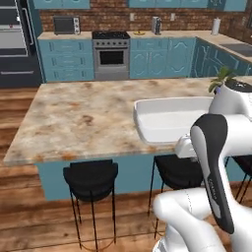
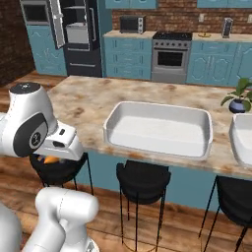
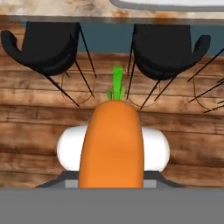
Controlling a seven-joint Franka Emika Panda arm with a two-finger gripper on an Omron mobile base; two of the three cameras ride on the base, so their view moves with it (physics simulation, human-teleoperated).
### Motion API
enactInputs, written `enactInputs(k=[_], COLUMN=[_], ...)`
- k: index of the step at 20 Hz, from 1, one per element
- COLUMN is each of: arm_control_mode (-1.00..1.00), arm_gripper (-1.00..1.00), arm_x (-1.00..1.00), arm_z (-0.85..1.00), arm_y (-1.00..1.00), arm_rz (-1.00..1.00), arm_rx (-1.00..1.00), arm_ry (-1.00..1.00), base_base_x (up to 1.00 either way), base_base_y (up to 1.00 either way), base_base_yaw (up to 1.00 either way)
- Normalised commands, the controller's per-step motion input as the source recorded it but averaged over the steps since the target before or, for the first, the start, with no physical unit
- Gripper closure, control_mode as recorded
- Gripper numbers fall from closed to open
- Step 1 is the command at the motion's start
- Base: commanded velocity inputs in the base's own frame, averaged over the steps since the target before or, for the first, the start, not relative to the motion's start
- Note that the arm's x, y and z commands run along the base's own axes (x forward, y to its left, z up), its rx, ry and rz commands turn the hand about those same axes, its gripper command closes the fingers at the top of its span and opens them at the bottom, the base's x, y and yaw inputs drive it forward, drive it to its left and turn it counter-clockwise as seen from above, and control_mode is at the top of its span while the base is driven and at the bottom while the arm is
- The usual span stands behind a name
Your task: Place the cold items (carrot and sweet potato) from the fridge in one tupperware on the dining counter. Place the warm items (kebab skewer and hot dog) in the stove area in another tupperware.
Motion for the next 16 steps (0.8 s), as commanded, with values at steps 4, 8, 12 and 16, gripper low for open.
enactInputs(k=[4, 8, 12, 16], arm_control_mode=[1.0, 1.0, 1.0, 1.0], arm_gripper=[1.0, 1.0, 1.0, 1.0], arm_x=[0.0, 0.0, 0.0, 0.0], arm_z=[0.0, 0.0, 0.0, 0.0], arm_y=[0.0, 0.0, 0.0, 0.0], arm_rz=[0.0, 0.0, 0.0, 0.0], arm_rx=[0.0, 0.0, 0.0, 0.0], arm_ry=[0.0, 0.0, 0.0, 0.0], base_base_x=[0.1, 0.26, 0.47, 0.65], base_base_y=[-0.86, -0.16, 0.48, 0.52], base_base_yaw=[-0.09, -0.37, -0.14, -0.01])
